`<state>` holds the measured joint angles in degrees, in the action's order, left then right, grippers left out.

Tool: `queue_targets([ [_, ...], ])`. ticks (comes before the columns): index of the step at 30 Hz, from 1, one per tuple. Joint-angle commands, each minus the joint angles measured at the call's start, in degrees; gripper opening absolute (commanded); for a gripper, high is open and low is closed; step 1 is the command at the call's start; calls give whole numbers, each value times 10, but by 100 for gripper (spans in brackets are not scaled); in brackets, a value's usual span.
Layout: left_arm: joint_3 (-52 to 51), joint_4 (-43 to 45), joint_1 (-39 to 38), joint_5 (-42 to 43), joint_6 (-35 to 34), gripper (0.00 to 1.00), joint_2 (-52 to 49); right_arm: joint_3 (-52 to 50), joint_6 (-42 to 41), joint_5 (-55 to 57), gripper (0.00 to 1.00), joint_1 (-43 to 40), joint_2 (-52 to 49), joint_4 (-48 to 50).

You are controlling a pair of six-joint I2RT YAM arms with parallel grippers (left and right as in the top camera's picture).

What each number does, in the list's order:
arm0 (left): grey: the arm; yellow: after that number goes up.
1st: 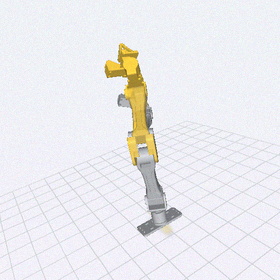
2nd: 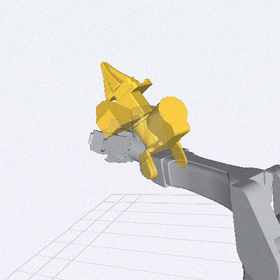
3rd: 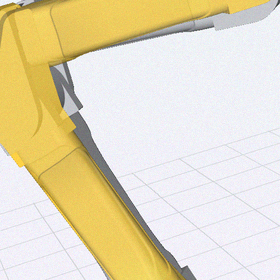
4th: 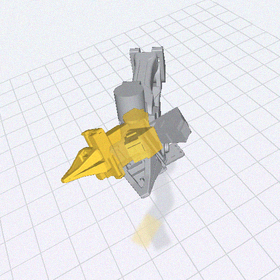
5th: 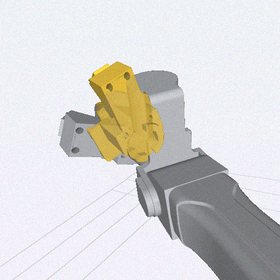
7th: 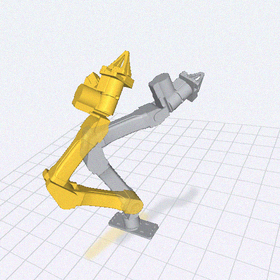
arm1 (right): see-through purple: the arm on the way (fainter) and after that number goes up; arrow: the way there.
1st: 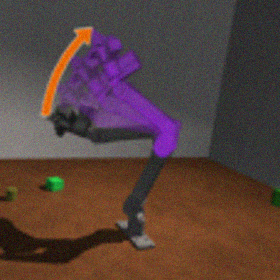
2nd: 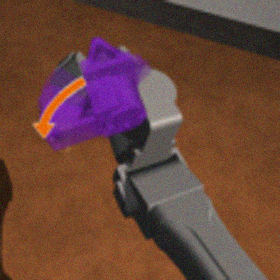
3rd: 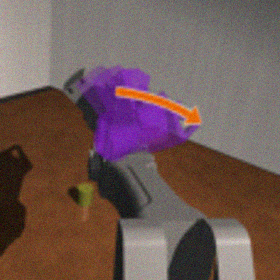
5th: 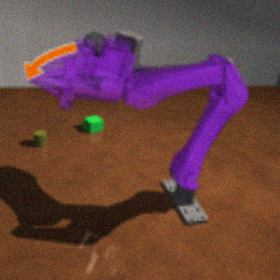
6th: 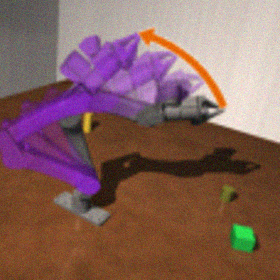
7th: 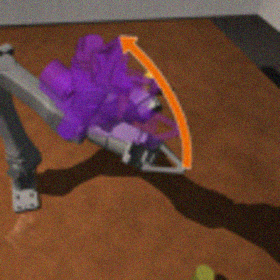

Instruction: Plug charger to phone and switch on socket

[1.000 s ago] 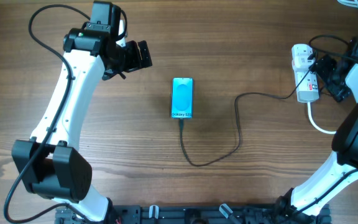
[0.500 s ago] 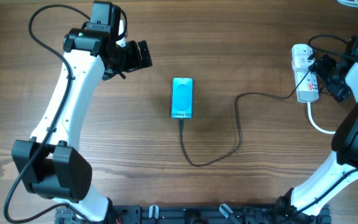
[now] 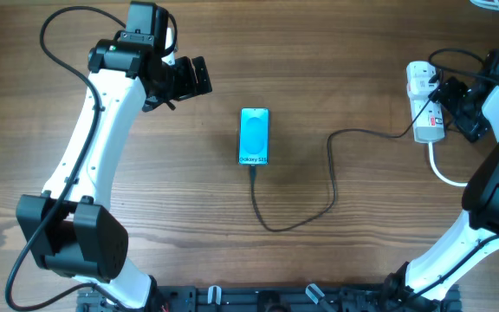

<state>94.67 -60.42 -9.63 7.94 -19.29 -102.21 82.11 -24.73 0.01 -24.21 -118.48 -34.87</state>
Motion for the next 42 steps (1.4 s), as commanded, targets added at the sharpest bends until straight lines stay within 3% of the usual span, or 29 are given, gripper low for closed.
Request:
queue_targets([
  [1, -2, 0, -2, -6, -7, 100, -3, -12, 22, -21, 100, 17, -28, -40],
  [9, -2, 0, -2, -5, -7, 100, -3, -11, -8, -7, 100, 0, 47, -141],
  [19, -2, 0, -2, -6, -7, 100, -3, -15, 9, 6, 100, -1, 216, -300],
  [27, -2, 0, -2, -6, -7, 100, -3, -85, 67, -89, 100, 23, 388, -335],
  [37, -2, 0, -2, -6, -7, 100, -3, -223, 72, -96, 100, 45, 599, -364],
  [42, -2, 0, -2, -5, -7, 100, -3, -256, 67, -156, 100, 45, 705, -372],
])
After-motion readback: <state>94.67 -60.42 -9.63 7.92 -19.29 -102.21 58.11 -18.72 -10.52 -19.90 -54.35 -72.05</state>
